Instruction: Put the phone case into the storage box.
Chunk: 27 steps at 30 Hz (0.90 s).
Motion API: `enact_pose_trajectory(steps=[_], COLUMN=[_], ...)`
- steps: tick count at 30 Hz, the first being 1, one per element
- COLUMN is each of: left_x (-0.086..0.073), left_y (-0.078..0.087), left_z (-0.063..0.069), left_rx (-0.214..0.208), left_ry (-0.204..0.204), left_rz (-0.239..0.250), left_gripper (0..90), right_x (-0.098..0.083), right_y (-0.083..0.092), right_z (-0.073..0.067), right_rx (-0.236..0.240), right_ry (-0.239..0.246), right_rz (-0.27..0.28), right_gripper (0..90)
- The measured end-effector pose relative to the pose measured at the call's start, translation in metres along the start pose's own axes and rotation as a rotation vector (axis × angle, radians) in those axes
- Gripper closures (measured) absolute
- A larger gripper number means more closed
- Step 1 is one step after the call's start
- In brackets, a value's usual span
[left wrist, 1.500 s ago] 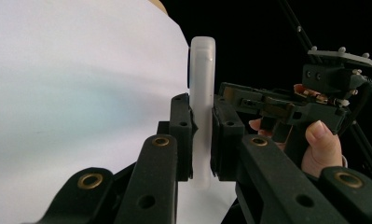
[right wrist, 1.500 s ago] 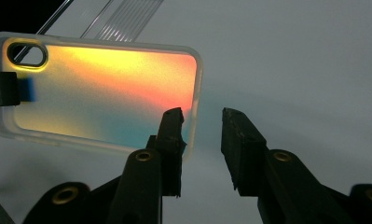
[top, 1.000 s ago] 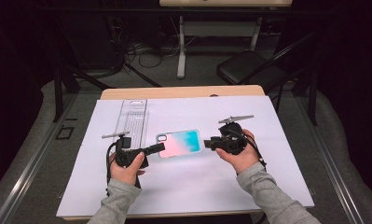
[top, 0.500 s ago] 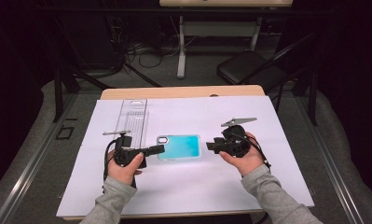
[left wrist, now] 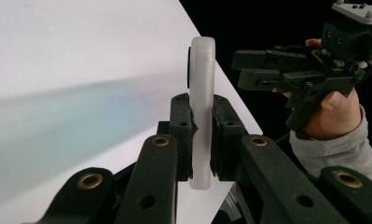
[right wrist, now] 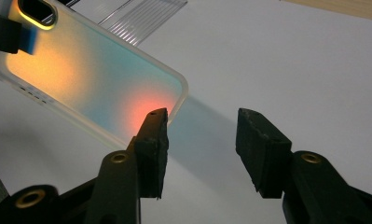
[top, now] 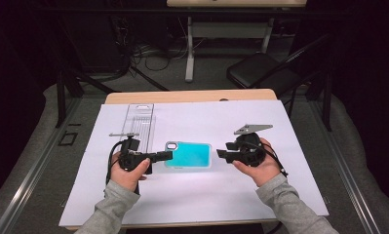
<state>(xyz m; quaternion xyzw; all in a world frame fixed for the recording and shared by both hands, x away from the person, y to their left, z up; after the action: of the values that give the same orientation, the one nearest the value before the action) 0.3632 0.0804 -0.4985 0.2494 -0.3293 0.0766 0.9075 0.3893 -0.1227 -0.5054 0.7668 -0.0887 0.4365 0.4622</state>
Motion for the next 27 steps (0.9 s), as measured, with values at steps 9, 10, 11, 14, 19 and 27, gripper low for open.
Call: enact_pose_trajectory(steps=[9, 10, 11, 14, 19, 27], left_x=[0.001, 0.001, 0.0, -0.001, -0.002, -0.005], left_y=[0.0, 0.0, 0.0, -0.001, -0.003, -0.008], left_z=[0.005, 0.005, 0.005, 0.005, 0.008, 0.011], left_rx=[0.006, 0.008, 0.007, 0.01, 0.005, -0.004], left_ry=[-0.049, -0.053, -0.059, -0.068, -0.082, -0.092], left_rz=[-0.055, -0.061, -0.073, -0.09, -0.112, -0.141], left_gripper=[81.3, 81.3, 81.3, 81.3, 81.3, 81.3], right_x=[-0.001, -0.001, -0.002, -0.002, -0.002, -0.001], right_y=[0.004, 0.005, 0.005, 0.005, 0.004, 0.002], right_z=[-0.003, -0.004, -0.005, -0.006, -0.011, -0.019], right_rx=[0.026, 0.029, 0.035, 0.041, 0.05, 0.066], right_ry=[0.018, 0.023, 0.023, 0.043, 0.067, 0.092], right_rz=[-0.001, -0.001, -0.003, -0.005, -0.007, -0.011], right_gripper=[55.8, 55.9, 56.3, 57.1, 59.5, 62.3])
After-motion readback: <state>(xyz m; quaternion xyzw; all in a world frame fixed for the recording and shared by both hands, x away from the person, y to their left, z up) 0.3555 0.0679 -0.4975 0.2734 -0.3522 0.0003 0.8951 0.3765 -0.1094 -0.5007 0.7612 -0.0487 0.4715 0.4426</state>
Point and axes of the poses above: each handheld gripper's, and its own axes: y roughly backward along the jaws, x roughly out of its top, z roughly to its right, the point moved 10 cm from there along -y, roughly forward along the jaws, and after that the axes turned 3 degrees about -y, right-handed, at the moved point
